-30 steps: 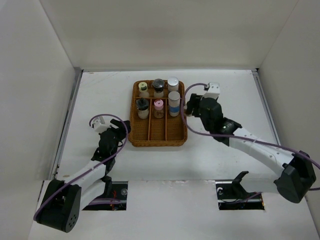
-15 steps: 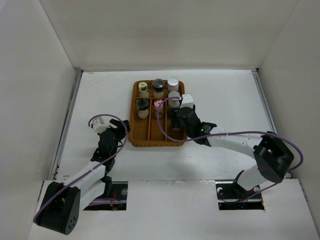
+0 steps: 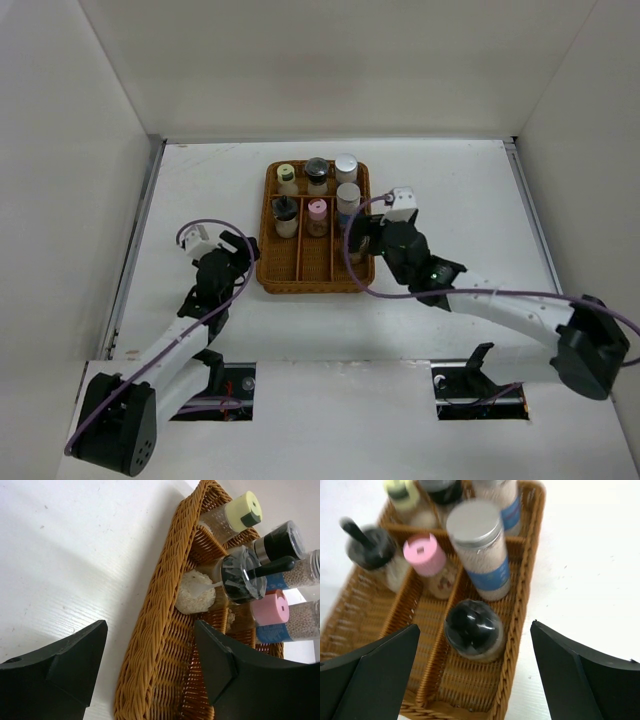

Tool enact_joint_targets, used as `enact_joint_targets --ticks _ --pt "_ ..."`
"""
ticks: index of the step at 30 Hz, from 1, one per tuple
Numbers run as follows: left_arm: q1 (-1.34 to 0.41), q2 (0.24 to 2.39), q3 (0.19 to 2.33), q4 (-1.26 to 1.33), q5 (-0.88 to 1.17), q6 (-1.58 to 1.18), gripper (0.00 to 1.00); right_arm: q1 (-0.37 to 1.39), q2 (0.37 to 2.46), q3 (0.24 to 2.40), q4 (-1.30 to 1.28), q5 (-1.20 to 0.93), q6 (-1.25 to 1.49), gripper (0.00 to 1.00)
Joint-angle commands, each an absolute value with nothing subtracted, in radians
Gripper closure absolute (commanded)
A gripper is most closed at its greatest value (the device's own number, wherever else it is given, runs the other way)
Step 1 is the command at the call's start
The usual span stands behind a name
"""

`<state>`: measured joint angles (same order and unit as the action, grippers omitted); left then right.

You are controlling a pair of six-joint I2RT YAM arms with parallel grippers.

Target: Organize the condiment bottles

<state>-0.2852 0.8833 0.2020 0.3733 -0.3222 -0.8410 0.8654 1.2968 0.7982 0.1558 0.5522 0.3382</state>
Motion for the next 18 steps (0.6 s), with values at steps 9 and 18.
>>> enact_joint_targets --ticks 9,18 --pt "-0.248 0.854 0.383 0.186 -0.293 -0.824 0.27 0.641 1.117 0.511 0.403 0.609 0.567 0.0" --pt "-0.275 0.936 0.428 0.204 -0.291 -0.833 0.27 0.628 1.189 0.535 0.405 0.54 0.577 0.0"
